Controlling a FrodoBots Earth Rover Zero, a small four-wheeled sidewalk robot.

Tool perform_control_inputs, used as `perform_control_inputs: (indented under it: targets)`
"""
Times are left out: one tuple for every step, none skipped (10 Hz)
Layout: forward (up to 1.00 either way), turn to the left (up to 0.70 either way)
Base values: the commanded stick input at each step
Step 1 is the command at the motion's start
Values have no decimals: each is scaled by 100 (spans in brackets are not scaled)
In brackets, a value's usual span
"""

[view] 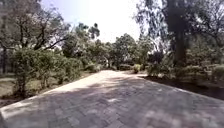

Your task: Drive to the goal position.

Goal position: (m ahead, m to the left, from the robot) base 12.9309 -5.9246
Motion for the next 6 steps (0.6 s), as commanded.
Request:
perform_control_inputs:
  targets:
    - [30,0]
    - [30,0]
    - [30,0]
    - [30,0]
    - [30,0]
    - [30,0]
